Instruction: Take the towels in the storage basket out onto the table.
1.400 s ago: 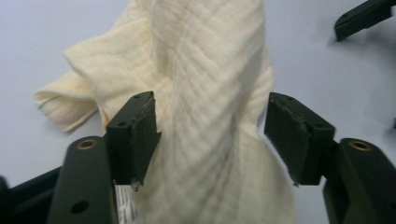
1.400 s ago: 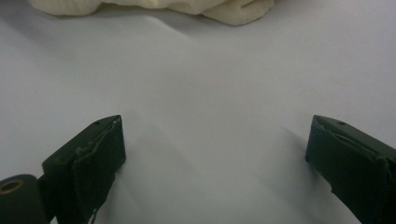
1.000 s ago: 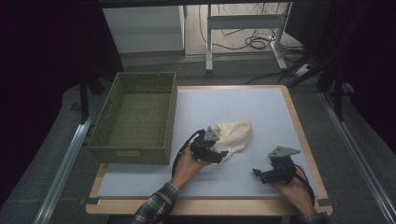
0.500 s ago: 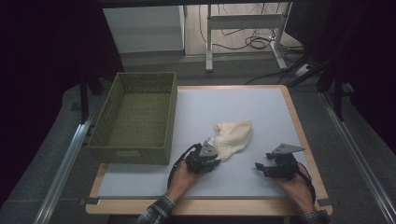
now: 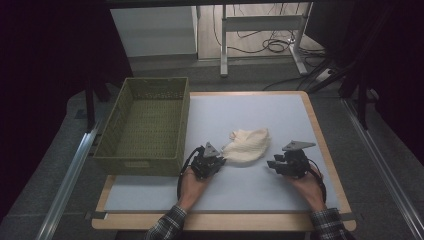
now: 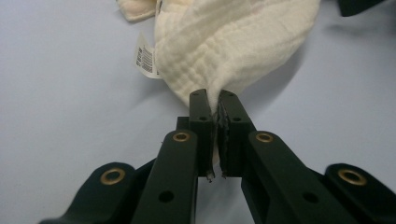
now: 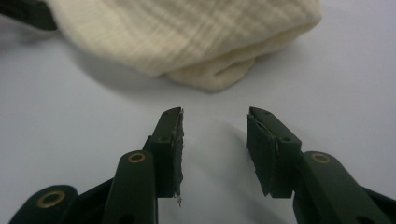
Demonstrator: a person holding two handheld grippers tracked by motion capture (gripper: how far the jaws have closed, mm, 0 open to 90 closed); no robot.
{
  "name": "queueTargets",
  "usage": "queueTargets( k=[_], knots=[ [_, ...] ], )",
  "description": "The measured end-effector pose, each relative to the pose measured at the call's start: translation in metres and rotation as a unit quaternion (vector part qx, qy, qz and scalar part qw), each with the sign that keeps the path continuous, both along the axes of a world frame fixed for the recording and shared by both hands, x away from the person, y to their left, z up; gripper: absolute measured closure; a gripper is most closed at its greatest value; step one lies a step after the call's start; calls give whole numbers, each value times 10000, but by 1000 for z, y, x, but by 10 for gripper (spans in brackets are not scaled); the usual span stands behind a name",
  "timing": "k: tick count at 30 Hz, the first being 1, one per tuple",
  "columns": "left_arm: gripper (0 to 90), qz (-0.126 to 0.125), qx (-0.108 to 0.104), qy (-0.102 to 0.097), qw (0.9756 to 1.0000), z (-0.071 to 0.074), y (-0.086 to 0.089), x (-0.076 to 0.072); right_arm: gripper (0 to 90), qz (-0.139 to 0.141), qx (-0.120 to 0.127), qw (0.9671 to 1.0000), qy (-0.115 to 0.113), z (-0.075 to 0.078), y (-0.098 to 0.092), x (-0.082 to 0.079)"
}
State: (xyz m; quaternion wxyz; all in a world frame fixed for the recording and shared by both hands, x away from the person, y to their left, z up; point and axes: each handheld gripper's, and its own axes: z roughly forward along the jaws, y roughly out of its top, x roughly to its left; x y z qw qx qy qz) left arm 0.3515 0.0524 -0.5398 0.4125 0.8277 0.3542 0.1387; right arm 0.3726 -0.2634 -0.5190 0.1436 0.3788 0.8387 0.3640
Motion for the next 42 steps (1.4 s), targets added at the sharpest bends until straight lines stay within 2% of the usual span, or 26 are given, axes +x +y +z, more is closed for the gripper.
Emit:
queueTargets(
  k=[6,7,8,11,12,13,14,15,16,17,19,20,21,23,25,27,28,29,30,31,32,34,35,37,38,42],
  knots=[
    [848,33,200,102,9997,-1,-3,3,546,54,-70,10000,-29,-5,20,24],
    [848,33,188,106,9998,-2,-3,3,647,18,-213,9996,-165,-5,26,27],
    [848,33,188,106,9998,-2,-3,3,647,18,-213,9996,-165,-5,26,27],
    [849,32,166,84,9998,-1,-3,2,838,54,-237,9996,-167,-5,31,29],
    [850,-5,84,38,10000,-1,-2,1,862,56,-250,9995,-185,-5,32,28],
    [853,-84,-125,-74,9999,0,2,-2,872,78,-293,9994,-181,-3,31,23],
    [854,-84,-125,-74,9999,0,2,-2,872,78,-293,9994,-181,-3,31,23],
    [855,-52,-334,-119,9994,1,8,-3,874,123,-331,9992,-193,4,26,17],
    [855,-52,-334,-119,9994,1,8,-3,874,123,-331,9992,-193,4,26,17],
    [855,-29,-495,-166,9986,4,13,-4,874,132,-341,9991,-214,16,17,10],
    [856,4,-596,-226,9980,11,16,-6,874,115,-303,9991,-264,29,7,1],
    [856,4,-596,-226,9980,11,16,-6,874,115,-303,9991,-264,29,7,1],
    [856,13,-649,-284,9975,16,18,-8,874,78,-337,9988,-334,44,-5,-8],
    [855,3,-718,-448,9964,34,19,-12,874,64,-329,9988,-371,52,-12,-12],
    [855,36,-775,-576,9953,49,20,-14,874,-36,-384,9977,-564,77,-28,-23],
    [855,176,-710,-634,9953,65,17,-8,873,-160,-336,9969,-699,96,-40,-23],
    [854,176,-710,-634,9953,65,17,-8,873,-160,-336,9969,-699,96,-40,-23],
    [852,329,-457,-553,9969,68,11,2,863,-338,-371,9956,-786,103,-48,-16],
    [850,329,-457,-553,9969,68,11,2,863,-338,-371,9956,-786,103,-48,-16],
    [850,435,-191,-489,9977,64,6,11,847,-450,-491,9945,-804,102,-52,-9],
    [845,475,-44,-424,9980,60,4,16,794,-589,-525,9945,-684,94,-57,3],
    [792,403,-10,58,9992,41,2,30,739,-695,-278,9967,-302,77,-66,16],
    [746,384,30,196,9991,34,1,32,718,-744,-213,9968,-202,70,-70,17],
    [610,412,165,180,9989,20,-1,32,678,-679,-30,9976,-91,58,-77,9],
    [575,412,165,180,9989,20,-1,32,678,-679,-30,9976,-91,58,-77,9],
    [508,475,164,152,9986,14,2,32,652,-479,135,9987,58,49,-77,-12]
  ],
)
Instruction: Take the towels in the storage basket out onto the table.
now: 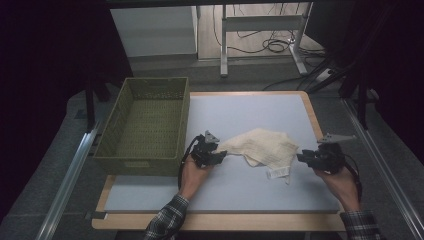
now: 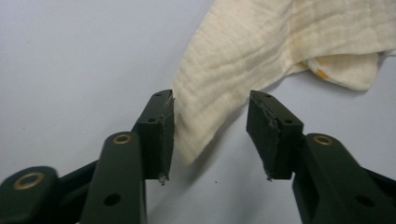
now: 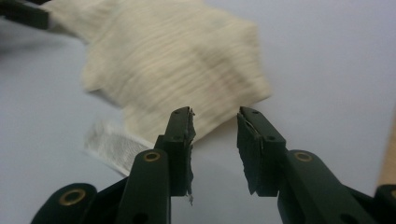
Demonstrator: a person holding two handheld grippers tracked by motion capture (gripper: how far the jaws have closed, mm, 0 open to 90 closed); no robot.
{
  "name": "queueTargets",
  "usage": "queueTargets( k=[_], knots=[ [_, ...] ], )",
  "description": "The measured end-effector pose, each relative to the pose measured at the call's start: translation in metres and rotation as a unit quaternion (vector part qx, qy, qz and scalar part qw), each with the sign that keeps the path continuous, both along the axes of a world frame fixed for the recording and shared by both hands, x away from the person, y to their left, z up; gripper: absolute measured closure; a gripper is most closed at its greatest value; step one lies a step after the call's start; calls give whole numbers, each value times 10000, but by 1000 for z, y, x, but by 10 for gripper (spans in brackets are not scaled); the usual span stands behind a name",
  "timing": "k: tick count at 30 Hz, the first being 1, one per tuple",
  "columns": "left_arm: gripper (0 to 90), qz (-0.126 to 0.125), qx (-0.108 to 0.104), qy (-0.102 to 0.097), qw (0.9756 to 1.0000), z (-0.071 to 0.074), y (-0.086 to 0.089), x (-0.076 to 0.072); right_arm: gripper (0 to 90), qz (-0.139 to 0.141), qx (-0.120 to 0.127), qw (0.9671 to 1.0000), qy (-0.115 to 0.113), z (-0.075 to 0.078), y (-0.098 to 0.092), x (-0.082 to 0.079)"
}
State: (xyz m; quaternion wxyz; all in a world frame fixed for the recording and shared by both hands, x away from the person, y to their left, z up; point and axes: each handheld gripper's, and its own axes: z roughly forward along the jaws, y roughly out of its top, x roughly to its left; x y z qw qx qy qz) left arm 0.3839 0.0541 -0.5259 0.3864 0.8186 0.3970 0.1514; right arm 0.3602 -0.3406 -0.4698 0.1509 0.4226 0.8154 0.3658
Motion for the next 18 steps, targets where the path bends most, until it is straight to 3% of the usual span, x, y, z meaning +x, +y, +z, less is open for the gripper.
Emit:
queueTargets(
  k=[1,4,6,7,8,9,10,11,12,13,15,16,17,18],
  knots=[
    [484,55,41,-27,10000,-1,1,1,647,157,143,9998,36,-3,4,-9],
    [460,118,83,-28,9999,-3,2,3,633,372,256,9989,101,-11,13,-18],
    [440,198,110,14,9997,-6,1,5,610,509,217,9984,145,-19,23,-22],
    [441,176,250,28,9995,-8,0,7,573,623,112,9978,186,-30,35,-22],
    [444,176,250,28,9995,-8,0,7,573,623,112,9978,186,-30,35,-22],
    [445,228,369,57,9990,-11,-2,9,545,639,-55,9977,215,-39,43,-20],
    [458,228,369,57,9990,-11,-2,9,545,639,-55,9977,215,-39,43,-20],
    [487,185,236,114,9995,-11,-2,10,557,652,-374,9972,54,-47,49,-19],
    [510,185,236,114,9995,-11,-2,10,557,652,-374,9972,54,-47,49,-19],
    [551,147,197,101,9996,-12,-2,10,667,612,-665,9956,-242,-49,52,-23],
    [598,120,172,98,9997,-12,-2,10,714,574,-746,9952,-285,-48,53,-24],
    [658,102,143,109,9998,-12,-2,10,787,549,-697,9957,-255,-49,53,-25],
    [774,57,52,151,9999,-12,-2,10,859,562,-719,9955,-239,-48,53,-26],
    [816,57,52,151,9999,-12,-2,10,859,562,-719,9955,-239,-48,53,-26]
  ],
)
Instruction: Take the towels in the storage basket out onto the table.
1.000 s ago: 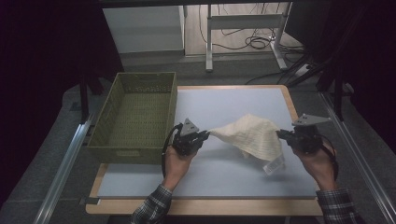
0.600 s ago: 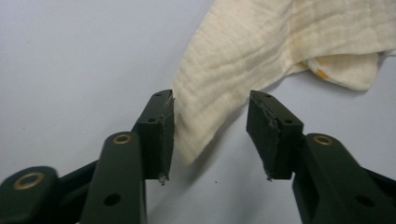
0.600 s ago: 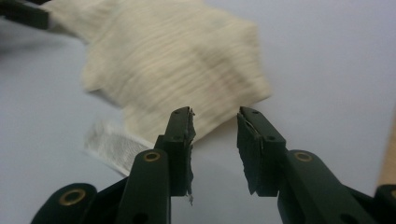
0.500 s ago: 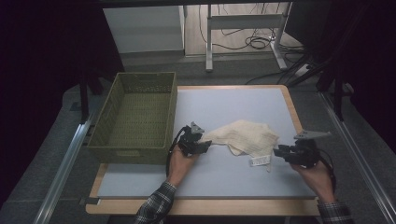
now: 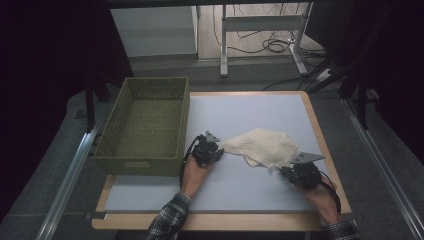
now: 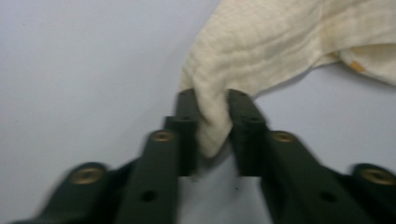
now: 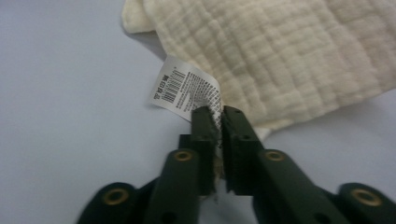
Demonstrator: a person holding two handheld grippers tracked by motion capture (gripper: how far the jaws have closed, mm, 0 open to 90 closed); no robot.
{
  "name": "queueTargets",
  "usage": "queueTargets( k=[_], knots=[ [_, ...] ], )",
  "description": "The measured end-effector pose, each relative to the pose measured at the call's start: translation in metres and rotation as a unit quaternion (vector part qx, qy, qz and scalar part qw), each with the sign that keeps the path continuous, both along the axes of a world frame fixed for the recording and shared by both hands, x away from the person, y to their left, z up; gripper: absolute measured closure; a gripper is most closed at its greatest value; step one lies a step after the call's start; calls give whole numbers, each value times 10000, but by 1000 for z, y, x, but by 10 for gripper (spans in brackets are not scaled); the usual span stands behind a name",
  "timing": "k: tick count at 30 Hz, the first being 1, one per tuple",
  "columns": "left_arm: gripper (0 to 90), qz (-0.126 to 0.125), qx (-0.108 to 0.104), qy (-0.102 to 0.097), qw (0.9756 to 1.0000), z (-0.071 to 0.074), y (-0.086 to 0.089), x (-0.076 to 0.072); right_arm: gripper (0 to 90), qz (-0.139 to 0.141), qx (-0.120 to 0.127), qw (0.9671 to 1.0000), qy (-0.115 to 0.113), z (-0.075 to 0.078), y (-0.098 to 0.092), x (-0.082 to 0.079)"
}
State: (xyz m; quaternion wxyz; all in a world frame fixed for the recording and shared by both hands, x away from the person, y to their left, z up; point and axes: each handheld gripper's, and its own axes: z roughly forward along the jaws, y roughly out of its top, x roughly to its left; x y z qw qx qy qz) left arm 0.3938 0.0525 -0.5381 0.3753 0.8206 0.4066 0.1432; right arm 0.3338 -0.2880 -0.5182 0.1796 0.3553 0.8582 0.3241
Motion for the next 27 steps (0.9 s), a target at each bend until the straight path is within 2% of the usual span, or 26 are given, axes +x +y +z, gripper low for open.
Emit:
queueTargets(
  k=[2,3,4,5,6,7,8,10,12,13,14,15,16,17,18,19,20,21,22,23,24,25,26,27],
  knots=[
    [842,-60,-47,32,10000,0,0,-2,878,-11,-85,10000,47,2,1,0],
    [851,-143,-140,84,9998,3,1,-5,882,74,-246,9997,44,5,2,-2],
    [852,-143,-140,84,9998,3,1,-5,882,74,-246,9997,44,5,2,-2],
    [852,-180,-260,-8,9995,12,3,-9,883,130,-225,9997,-29,14,1,-5],
    [852,-180,-260,-8,9995,12,3,-9,883,130,-225,9997,-29,14,1,-5],
    [852,-173,-351,-171,9991,28,4,-9,883,110,-56,9998,-176,29,-4,-4],
    [851,-173,-351,-171,9991,28,4,-9,883,110,-56,9998,-176,29,-4,-4],
    [851,-115,-282,-388,9988,48,1,-5,882,-17,-2,9993,-363,50,-10,3],
    [851,-33,-108,-623,9980,70,-5,6,882,-216,15,9979,-608,77,-15,21],
    [851,61,52,-770,9970,83,-8,17,882,-295,34,9972,-692,87,-17,30],
    [848,245,245,-923,9951,95,-11,31,877,-447,83,9956,-815,100,-18,44],
    [831,472,378,-967,9935,105,-12,46,867,-630,137,9935,-938,113,-19,60],
    [736,716,412,-923,9923,113,-12,59,828,-841,217,9915,-970,123,-21,76],
    [575,855,449,-922,9910,122,-12,68,758,-1121,392,9889,-890,137,-25,97],
    [540,855,449,-922,9910,122,-12,68,758,-1121,392,9889,-890,137,-25,97],
    [540,764,458,-1010,9909,123,-14,65,739,-1150,424,9885,-892,140,-26,100],
    [486,685,477,-1040,9911,121,-15,62,724,-1083,472,9887,-926,140,-26,98],
    [455,432,426,-971,9934,109,-17,54,701,-929,602,9905,-815,131,-27,93],
    [437,432,426,-971,9934,109,-17,54,701,-929,602,9905,-815,131,-27,93],
    [422,318,368,-801,9956,94,-22,49,683,-887,633,9918,-666,114,-28,88],
    [418,318,368,-801,9956,94,-22,49,683,-887,633,9918,-666,114,-28,88],
    [410,140,334,-664,9971,79,-26,44,677,-842,658,9932,-471,96,-29,84],
    [407,140,334,-664,9971,79,-26,44,677,-842,658,9932,-471,96,-29,84],
    [407,68,323,-580,9978,72,-27,41,676,-807,720,9935,-358,87,-30,81]
  ],
)
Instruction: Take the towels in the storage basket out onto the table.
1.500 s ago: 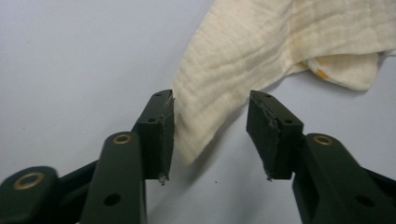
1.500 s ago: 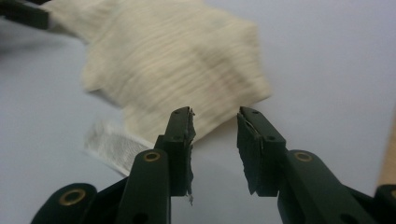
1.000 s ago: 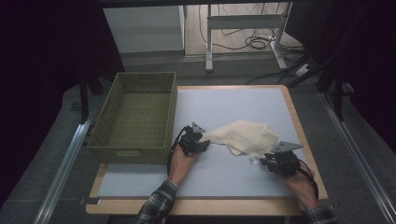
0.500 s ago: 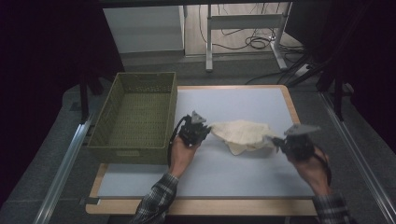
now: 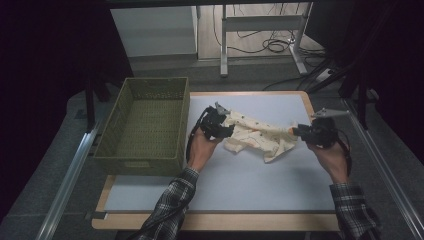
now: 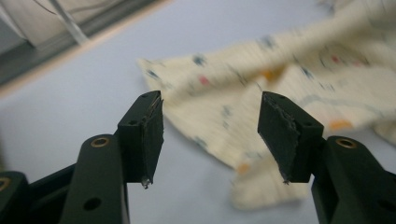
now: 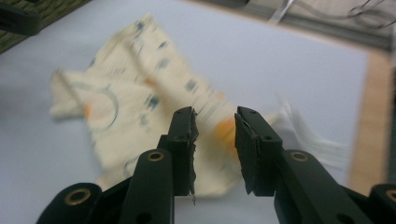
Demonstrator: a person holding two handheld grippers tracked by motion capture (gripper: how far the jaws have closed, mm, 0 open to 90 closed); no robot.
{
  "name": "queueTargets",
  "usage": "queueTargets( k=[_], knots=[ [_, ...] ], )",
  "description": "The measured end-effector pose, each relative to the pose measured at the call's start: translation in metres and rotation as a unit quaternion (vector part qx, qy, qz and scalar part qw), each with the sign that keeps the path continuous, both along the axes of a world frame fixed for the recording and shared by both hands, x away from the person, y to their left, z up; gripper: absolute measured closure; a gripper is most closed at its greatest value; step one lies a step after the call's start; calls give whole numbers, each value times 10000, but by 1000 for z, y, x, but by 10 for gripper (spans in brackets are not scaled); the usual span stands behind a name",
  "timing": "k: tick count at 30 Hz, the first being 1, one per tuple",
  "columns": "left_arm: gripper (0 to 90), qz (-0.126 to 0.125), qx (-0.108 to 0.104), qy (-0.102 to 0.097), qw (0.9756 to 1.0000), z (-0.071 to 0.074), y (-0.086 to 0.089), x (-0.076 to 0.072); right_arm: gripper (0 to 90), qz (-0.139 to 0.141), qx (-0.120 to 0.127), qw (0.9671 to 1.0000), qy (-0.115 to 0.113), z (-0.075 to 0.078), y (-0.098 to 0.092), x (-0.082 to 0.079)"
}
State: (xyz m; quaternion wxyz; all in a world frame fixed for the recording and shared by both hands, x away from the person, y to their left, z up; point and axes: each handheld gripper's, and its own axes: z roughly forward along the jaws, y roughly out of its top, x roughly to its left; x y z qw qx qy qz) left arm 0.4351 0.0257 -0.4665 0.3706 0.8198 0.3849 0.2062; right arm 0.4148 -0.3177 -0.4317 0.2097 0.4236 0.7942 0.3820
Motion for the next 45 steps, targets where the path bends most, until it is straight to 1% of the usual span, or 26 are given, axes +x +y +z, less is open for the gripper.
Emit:
queueTargets(
  k=[3,4,5,6,10,15,17,18,21,22,23,24,25,26,27,29,30,31,32,33,34,37,41,43,44,45],
  knots=[
    [399,-129,-80,221,9996,-18,0,-3,676,161,-28,9996,225,-23,3,-9],
    [388,-100,-189,370,9991,-27,3,-1,676,261,23,9991,328,-33,6,-14],
    [383,-100,-189,370,9991,-27,3,-1,676,261,23,9991,328,-33,6,-14],
    [379,-162,-440,615,9970,-36,7,1,676,401,185,9980,462,-41,10,-18],
    [379,-121,-423,764,9961,-49,8,5,677,588,300,9960,604,-52,20,-24],
    [395,-26,-436,884,9951,-61,9,10,676,982,444,9913,757,-68,43,-30],
    [402,-1,-416,922,9949,-64,9,11,658,1083,324,9906,771,-74,54,-32],
    [414,4,-428,928,9948,-64,10,11,639,1103,129,9908,777,-80,61,-30],
    [429,37,-529,957,9940,-66,13,11,627,1091,13,9907,813,-86,66,-28],
    [436,23,-576,954,9938,-67,16,10,634,1066,-69,9918,699,-90,69,-27],
    [447,23,-576,954,9938,-67,16,10,634,1066,-69,9918,699,-90,69,-27],
    [462,9,-613,925,9938,-68,17,9,704,1007,-201,9930,591,-90,71,-29],
    [490,9,-613,925,9938,-68,17,9,704,1007,-201,9930,591,-90,71,-29],
    [490,-24,-634,915,9938,-68,17,8,744,978,-360,9934,486,-91,72,-31],
    [555,-61,-618,894,9941,-69,17,7,792,962,-497,9933,400,-91,74,-33],
    [671,-127,-591,854,9945,-69,16,5,843,928,-558,9932,423,-89,74,-34],
    [832,-286,-701,945,9926,-70,14,3,855,928,-578,9932,411,-89,73,-35],
    [859,-286,-701,945,9926,-70,14,3,855,928,-578,9932,411,-89,73,-35],
    [870,-323,-539,885,9941,-67,13,-1,858,908,-611,9932,402,-87,69,-38],
    [871,-323,-539,885,9941,-67,13,-1,858,908,-611,9932,402,-87,69,-38],
    [872,-340,-479,875,9944,-62,14,-4,859,884,-521,9941,341,-82,60,-42],
    [871,-330,-538,788,9949,-53,17,-11,858,838,-435,9951,282,-75,48,-48],
    [866,-316,-538,520,9967,-33,22,-26,858,618,-202,9978,154,-54,11,-62],
    [867,-338,-520,487,9969,-30,22,-30,858,577,-166,9981,143,-51,4,-65],
    [867,-389,-546,393,9970,-23,24,-39,858,516,-82,9986,111,-44,-9,-72],
    [867,-389,-546,393,9970,-23,24,-39,858,516,-82,9986,111,-44,-9,-72]
  ],
)
